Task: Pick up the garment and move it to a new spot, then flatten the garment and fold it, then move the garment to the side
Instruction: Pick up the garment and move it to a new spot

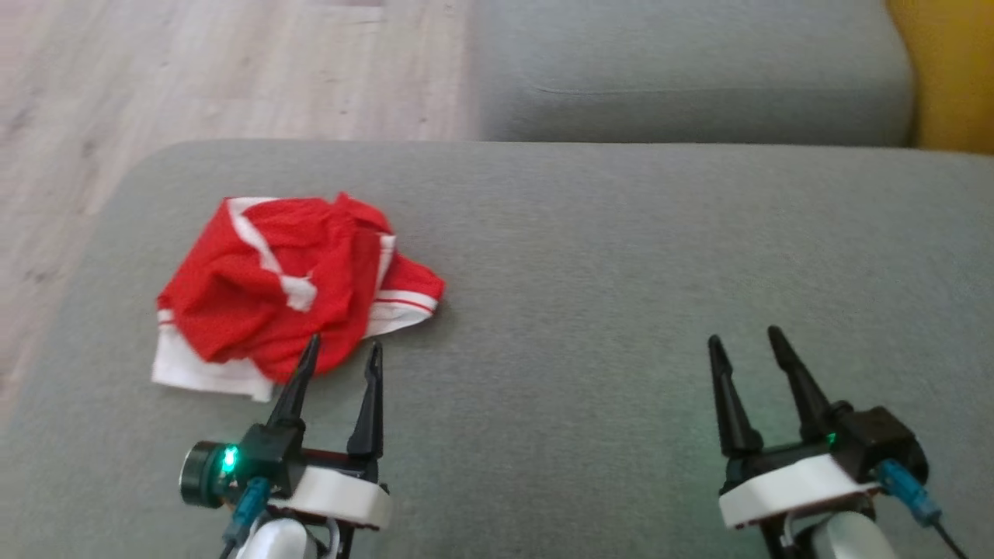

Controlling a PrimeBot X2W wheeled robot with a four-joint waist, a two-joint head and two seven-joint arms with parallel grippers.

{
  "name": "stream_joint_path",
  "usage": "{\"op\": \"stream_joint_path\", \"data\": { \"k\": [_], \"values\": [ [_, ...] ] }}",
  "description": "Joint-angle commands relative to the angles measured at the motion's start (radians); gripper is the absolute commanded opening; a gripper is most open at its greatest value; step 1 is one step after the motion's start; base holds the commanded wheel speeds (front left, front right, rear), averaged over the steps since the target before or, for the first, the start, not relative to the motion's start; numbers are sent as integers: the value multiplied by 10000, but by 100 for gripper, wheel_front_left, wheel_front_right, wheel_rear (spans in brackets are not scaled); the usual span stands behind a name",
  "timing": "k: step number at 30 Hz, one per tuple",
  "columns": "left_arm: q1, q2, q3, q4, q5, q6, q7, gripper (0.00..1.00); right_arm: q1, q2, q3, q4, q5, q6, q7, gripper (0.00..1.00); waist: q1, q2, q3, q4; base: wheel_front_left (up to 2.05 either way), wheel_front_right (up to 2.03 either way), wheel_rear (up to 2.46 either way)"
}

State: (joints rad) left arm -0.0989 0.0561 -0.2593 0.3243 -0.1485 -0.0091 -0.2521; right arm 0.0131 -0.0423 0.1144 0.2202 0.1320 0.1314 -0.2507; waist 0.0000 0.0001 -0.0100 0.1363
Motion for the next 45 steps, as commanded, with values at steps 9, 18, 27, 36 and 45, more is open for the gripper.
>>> {"op": "stream_joint_path", "data": {
  "k": [9, 18, 27, 36, 45],
  "values": [
    [-108, -9, 806, -113, 238, 69, -97, 100, -132, -79, 1050, -341, -7, -7, -111, 100, 0, -1, -235, 1398, 0, 0, 0],
    [84, -29, 1062, -262, 301, 3, -97, 100, -45, -79, 1424, -354, 122, -7, -111, 100, 0, -1, -393, 2377, 0, 0, 0],
    [191, -42, 1053, -226, 413, -112, -97, 100, -16, -79, 1504, -316, 181, -7, -111, 100, 0, -1, -468, 2774, 0, 0, 0],
    [-619, 280, 861, 269, 770, -566, -97, 100, -68, -79, 1471, -371, 83, -7, -111, 100, 0, -1, -52, 2538, 0, 0, 0],
    [-4097, 1078, -228, 2812, 956, -1164, 1087, 100, -634, -79, 1412, -386, -260, -7, -111, 100, 0, -1, 1135, 1845, 0, 0, 0]
  ]
}}
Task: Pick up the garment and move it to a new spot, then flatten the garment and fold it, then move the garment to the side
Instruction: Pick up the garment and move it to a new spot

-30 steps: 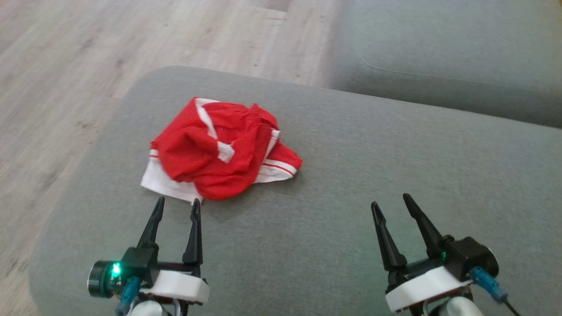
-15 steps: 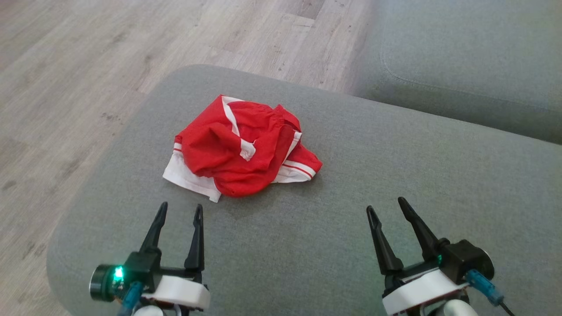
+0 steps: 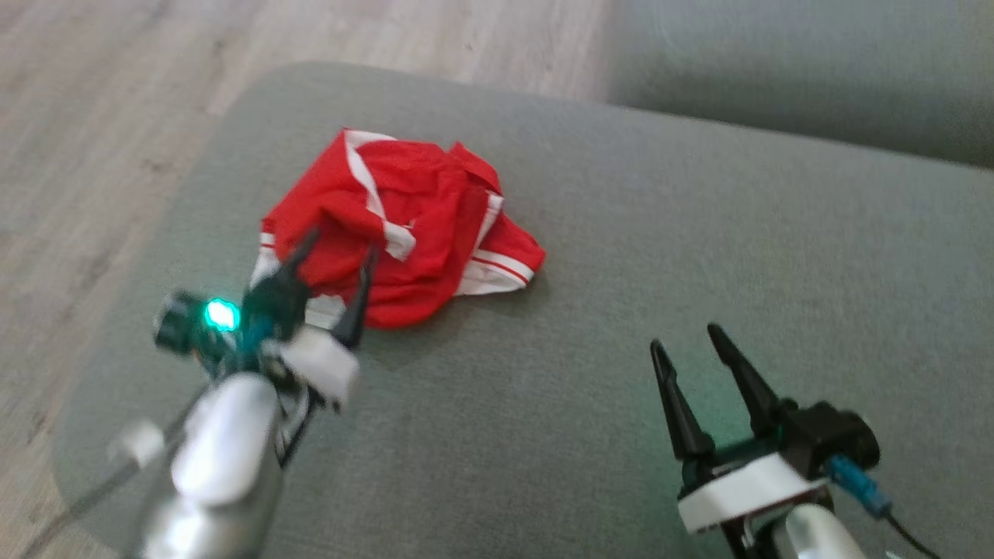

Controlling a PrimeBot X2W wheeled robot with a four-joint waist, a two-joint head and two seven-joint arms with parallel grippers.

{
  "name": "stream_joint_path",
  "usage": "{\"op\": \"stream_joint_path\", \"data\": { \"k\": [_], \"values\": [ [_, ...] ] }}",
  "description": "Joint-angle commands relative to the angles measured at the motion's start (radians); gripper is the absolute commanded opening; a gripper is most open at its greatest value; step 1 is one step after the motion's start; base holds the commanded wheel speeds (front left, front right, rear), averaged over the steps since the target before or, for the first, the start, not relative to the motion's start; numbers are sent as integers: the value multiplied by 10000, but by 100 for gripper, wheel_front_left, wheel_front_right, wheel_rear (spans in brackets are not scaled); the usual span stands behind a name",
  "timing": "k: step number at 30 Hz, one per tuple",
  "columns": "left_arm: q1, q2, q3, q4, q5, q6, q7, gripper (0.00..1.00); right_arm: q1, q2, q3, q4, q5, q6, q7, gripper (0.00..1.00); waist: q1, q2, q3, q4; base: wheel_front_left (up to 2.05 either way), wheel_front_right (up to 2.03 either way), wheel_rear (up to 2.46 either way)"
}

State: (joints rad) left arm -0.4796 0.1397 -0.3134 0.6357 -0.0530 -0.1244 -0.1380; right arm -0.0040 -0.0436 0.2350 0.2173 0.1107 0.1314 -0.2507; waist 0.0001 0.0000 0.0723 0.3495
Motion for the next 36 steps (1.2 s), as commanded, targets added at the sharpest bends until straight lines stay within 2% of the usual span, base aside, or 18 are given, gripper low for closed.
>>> {"op": "stream_joint_path", "data": {
  "k": [1, 9, 13, 18, 19, 20, 26, 32, 36],
  "values": [
    [-655, 355, 196, -41, -52, -31, 144, 100, -542, -66, 190, -356, -80, -7, -111, 100, -1, 0, 456, -386, 0, 0, 0],
    [-2762, 1550, -1377, 1651, 39, -60, 422, 100, -1035, -66, 86, -342, -216, -7, -111, 100, -1, 0, 1369, -1132, 0, 0, 0],
    [-3236, 1857, -1978, 2652, -251, -61, 805, 100, -1171, -66, 43, -332, -197, -7, -111, 100, -1, 0, 1580, -1367, 0, 0, 0],
    [-3483, 1931, -2460, 3477, -910, -62, 920, 100, -1250, -66, 70, -327, -135, -7, -111, 100, -1, 0, 1650, -1534, 0, 0, 0],
    [-3486, 1916, -2581, 3626, -1058, -62, 991, 92, -1256, -66, 76, -323, -124, -7, -111, 100, -1, 0, 1642, -1553, 0, 0, 0],
    [-3483, 1885, -2733, 3732, -1213, -62, 1043, 0, -1256, -66, 74, -316, -112, -7, -111, 100, -1, 0, 1628, -1564, 0, 0, 0],
    [-3716, 1904, -3137, 3896, -1948, -62, 586, 0, -1195, -66, -5, -223, -36, -7, -111, 100, -1, 0, 1385, -1499, 0, 0, 0],
    [-3993, 1719, -2503, 3465, -2661, -36, -831, 0, -1058, -66, -5, -149, 103, -7, -111, 100, -1, 0, 857, -1362, 0, 0, 0],
    [-4044, 1653, -2128, 2653, -2950, -11, -1156, 0, -943, -66, -8, -131, 183, -7, -111, 100, -1, 0, 538, -1299, 0, 0, 0]
  ]
}}
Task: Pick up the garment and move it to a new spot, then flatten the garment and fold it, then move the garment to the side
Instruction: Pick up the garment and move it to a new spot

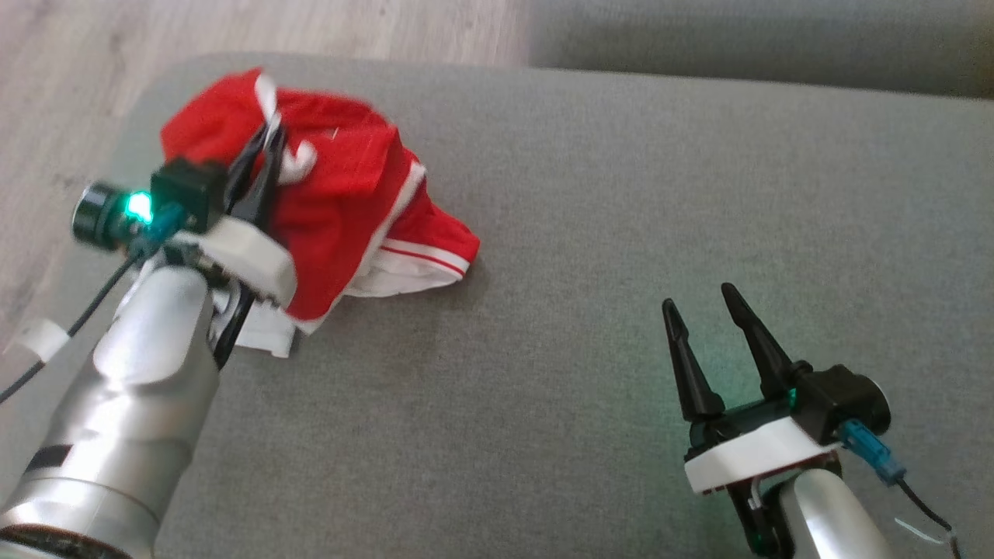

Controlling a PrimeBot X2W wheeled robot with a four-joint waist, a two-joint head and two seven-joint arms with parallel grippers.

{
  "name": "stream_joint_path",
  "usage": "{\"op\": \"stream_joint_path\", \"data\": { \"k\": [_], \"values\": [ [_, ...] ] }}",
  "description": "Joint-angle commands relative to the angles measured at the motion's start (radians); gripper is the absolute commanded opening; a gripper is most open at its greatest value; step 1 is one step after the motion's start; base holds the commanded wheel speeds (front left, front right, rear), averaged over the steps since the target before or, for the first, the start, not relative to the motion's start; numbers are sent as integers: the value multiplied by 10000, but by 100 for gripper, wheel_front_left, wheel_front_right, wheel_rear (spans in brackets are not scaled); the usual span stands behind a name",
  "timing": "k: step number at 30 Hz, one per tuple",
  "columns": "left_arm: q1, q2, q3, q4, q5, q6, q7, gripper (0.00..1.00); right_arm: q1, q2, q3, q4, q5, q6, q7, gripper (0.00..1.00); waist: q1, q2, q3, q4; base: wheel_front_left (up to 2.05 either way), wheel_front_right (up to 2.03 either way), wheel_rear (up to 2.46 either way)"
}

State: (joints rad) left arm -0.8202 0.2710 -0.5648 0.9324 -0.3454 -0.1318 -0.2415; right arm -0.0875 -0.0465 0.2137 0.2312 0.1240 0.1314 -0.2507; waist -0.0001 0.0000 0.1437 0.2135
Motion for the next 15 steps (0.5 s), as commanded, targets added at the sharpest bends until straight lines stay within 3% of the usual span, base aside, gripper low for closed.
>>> {"op": "stream_joint_path", "data": {
  "k": [1, 8, 15],
  "values": [
    [-617, 354, 450, -694, -36, 63, -161, 0, -68, -37, 195, -265, 80, -7, -111, 100, 1, 0, -278, 75, 0, 0, 0],
    [142, 432, 741, -3723, 169, 172, -199, 0, 107, -37, 60, -299, 197, -7, -111, 100, 1, 0, -762, -143, 0, 0, 0],
    [514, 163, 453, -5332, 95, 243, 32, 0, 12, -37, -82, -410, 291, -7, -111, 100, 1, 0, -711, -1144, 0, 0, 0]
  ]
}}
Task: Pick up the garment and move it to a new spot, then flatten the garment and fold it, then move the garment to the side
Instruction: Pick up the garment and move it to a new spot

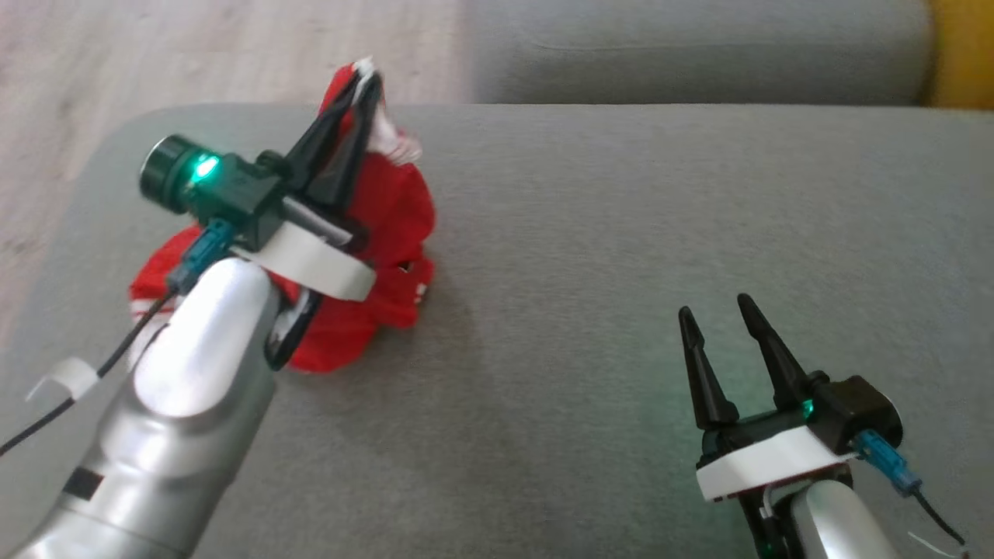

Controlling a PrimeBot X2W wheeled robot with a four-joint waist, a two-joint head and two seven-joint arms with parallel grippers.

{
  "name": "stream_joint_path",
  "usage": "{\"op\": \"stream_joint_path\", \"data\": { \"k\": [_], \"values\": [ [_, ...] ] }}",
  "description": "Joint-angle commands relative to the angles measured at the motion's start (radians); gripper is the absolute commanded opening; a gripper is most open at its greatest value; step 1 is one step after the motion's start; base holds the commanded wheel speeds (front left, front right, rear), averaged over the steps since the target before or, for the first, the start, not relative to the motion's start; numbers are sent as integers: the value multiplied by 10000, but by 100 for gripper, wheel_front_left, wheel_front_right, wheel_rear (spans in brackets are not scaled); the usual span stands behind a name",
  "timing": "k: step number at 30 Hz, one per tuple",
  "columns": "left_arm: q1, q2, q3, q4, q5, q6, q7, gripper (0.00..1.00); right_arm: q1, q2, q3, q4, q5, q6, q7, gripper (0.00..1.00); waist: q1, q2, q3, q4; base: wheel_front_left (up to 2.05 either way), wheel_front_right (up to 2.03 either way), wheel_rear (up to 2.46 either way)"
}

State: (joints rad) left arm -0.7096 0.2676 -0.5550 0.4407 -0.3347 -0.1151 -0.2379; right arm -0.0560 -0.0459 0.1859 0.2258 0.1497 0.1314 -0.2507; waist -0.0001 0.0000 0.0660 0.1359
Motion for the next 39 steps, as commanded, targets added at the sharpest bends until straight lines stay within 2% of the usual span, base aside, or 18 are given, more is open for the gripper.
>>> {"op": "stream_joint_path", "data": {
  "k": [1, 6, 12, 19, 21, 22, 23, 24, 30, 39],
  "values": [
    [-601, 121, 292, -626, -9, 96, 55, 0, -319, -43, 172, -374, 42, -7, -111, 100, 1, 0, 104, -543, 0, 0, 0],
    [-894, -302, 99, -1444, -21, 250, 327, 0, -516, -43, 230, -495, 170, -7, -111, 100, 1, 0, 368, -1702, 0, 0, 0],
    [-1829, -832, 9, -1719, 49, 435, 566, 0, -796, -43, 453, -832, 535, -7, -111, 100, 1, 0, 808, -3184, 0, 0, 0],
    [-2732, -1337, 330, -808, -414, 522, 724, 0, -980, -43, 751, -1208, 994, -7, -111, 100, 1, 0, 1435, -4452, 0, 0, 0],
    [-3005, -1235, 276, -281, -249, 504, 646, 0, -1073, -43, 845, -1298, 1130, -7, -111, 100, 1, 0, 1688, -4698, 0, 0, 0],
    [-3103, -1222, 230, 13, -230, 448, 610, 20, -1117, -43, 874, -1338, 1195, -7, -111, 100, 1, 0, 1814, -4793, 0, 0, 0],
    [-3190, -1208, 149, 321, -197, 380, 581, 73, -1151, -43, 894, -1373, 1255, -7, -111, 100, 1, 0, 1924, -4856, 0, 0, 0],
    [-3353, -1203, -24, 924, -149, 257, 548, 100, -1209, -43, 939, -1445, 1356, -7, -111, 100, 1, 0, 2131, -4918, 0, 0, 0],
    [-3575, -1277, -383, 1919, -193, 33, 301, 100, -1303, -43, 964, -1472, 1415, -7, -111, 100, 1, 0, 2409, -4762, 0, 0, 0],
    [-3530, -1171, -1213, 2512, -356, -134, -48, 100, -1355, -43, 650, -1205, 1103, -7, -111, 100, 1, 0, 1999, -3762, 0, 0, 0]
  ]
}}
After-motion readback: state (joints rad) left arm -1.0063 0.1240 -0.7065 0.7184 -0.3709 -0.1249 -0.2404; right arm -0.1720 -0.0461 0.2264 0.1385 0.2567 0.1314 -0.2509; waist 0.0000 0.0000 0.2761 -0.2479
